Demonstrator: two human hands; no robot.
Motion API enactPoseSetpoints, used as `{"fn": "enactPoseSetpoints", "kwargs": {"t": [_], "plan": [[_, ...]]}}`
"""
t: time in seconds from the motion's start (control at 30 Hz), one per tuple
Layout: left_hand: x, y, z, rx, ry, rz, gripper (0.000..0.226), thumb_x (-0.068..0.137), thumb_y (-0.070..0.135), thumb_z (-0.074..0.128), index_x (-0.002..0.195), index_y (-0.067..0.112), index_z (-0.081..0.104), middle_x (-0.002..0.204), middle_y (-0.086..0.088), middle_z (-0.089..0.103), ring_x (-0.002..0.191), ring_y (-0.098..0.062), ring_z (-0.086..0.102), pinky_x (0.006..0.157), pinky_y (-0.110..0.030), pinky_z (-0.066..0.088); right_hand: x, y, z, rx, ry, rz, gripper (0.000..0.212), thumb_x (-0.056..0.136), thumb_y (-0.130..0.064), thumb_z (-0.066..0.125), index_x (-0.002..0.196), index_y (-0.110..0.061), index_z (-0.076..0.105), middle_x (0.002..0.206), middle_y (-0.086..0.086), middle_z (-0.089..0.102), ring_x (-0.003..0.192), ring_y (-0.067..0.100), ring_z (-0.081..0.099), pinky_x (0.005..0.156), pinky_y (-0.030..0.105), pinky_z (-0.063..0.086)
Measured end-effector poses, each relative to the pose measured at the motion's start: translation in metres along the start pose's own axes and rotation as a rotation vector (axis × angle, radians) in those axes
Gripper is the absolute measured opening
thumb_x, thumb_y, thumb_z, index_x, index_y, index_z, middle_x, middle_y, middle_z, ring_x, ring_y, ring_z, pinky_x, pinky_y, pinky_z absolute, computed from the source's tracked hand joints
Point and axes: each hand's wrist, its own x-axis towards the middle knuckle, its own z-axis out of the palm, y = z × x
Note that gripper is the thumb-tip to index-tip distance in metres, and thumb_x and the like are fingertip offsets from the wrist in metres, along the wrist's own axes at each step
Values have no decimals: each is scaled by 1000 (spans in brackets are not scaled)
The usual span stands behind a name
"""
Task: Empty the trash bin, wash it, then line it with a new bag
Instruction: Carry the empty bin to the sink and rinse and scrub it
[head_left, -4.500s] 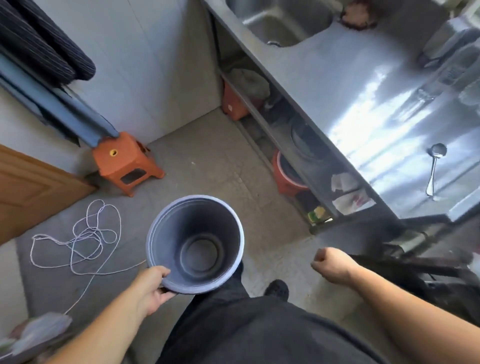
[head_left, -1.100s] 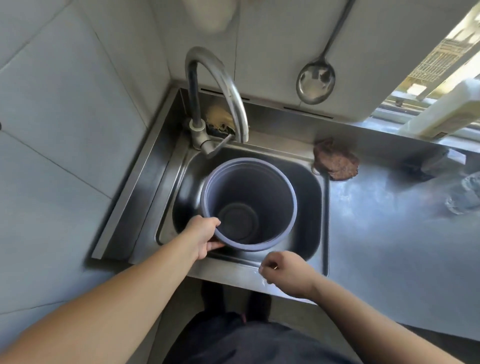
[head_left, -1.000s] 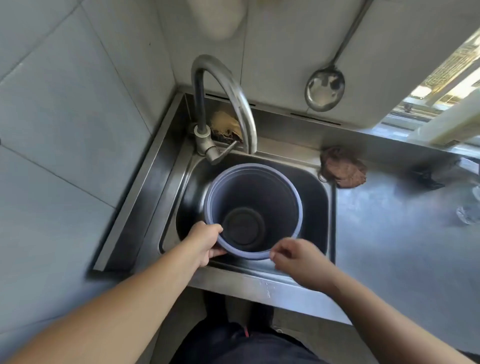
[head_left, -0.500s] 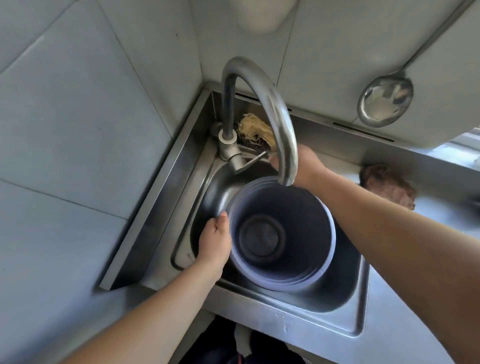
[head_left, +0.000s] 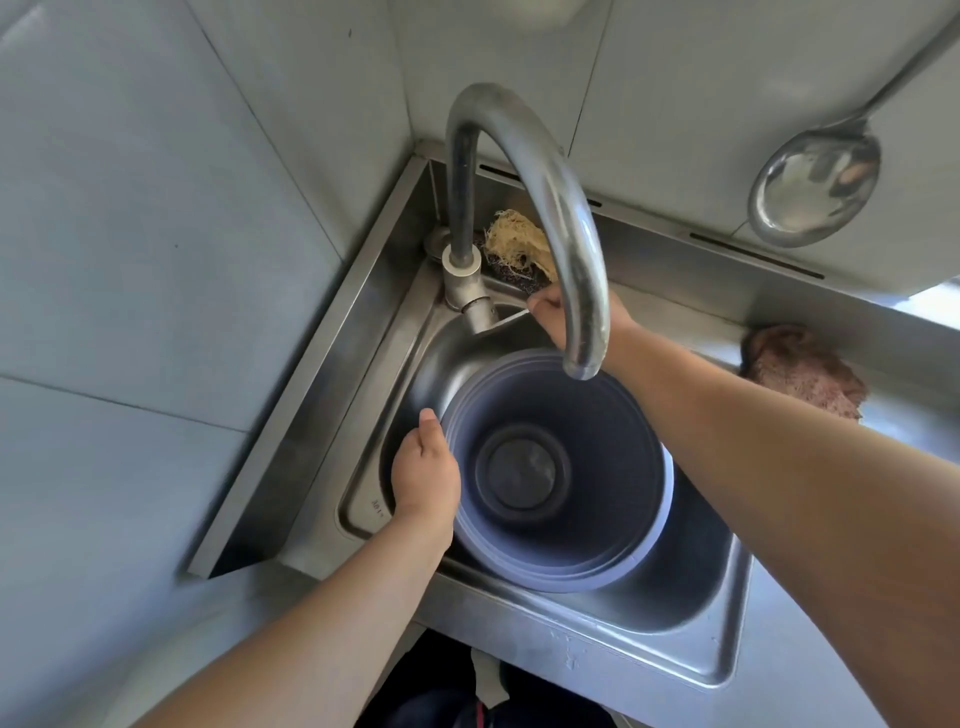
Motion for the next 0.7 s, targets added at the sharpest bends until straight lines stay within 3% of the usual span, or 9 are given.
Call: {"fn": "enactPoseSetpoints", "kwargs": {"t": [0.17, 0.27, 0.4, 0.7], "plan": [[-2, 4, -1, 15, 22, 19, 42, 97, 62, 33, 75, 34, 56, 82, 16, 61, 76, 0, 55, 62, -16, 29, -2, 3, 9, 11, -11, 6, 20, 92, -21, 61, 97, -9, 76, 99, 13, 75, 95, 33, 68, 90, 47, 56], [-3, 3, -2, 0, 18, 12, 46, 97, 62, 34, 78, 30, 59, 83, 9, 66, 78, -6, 59, 61, -17, 30, 2, 5, 18, 17, -22, 27, 20, 92, -13, 59, 101, -6, 76, 101, 15, 75, 97, 36, 67, 93, 50, 54], [-4, 4, -2, -36, -17, -14, 44, 96, 62, 36, 86, 29, 63, 87, 8, 69, 82, -9, 63, 62, -19, 36, 0, 13, 21, -148, -45, -39, 24, 94, -21, 56, 102, -10, 75, 101, 10, 75, 94, 32, 68, 87, 46, 57], [-6, 7, -5, -59, -62, -31, 47, 98, 58, 37, 87, 23, 65, 87, -2, 70, 83, -18, 66, 64, -25, 40, 9, 20, 27, -191, -50, -78, 24, 93, -24, 59, 103, -10, 75, 95, 8, 75, 88, 29, 69, 83, 44, 58]]}}
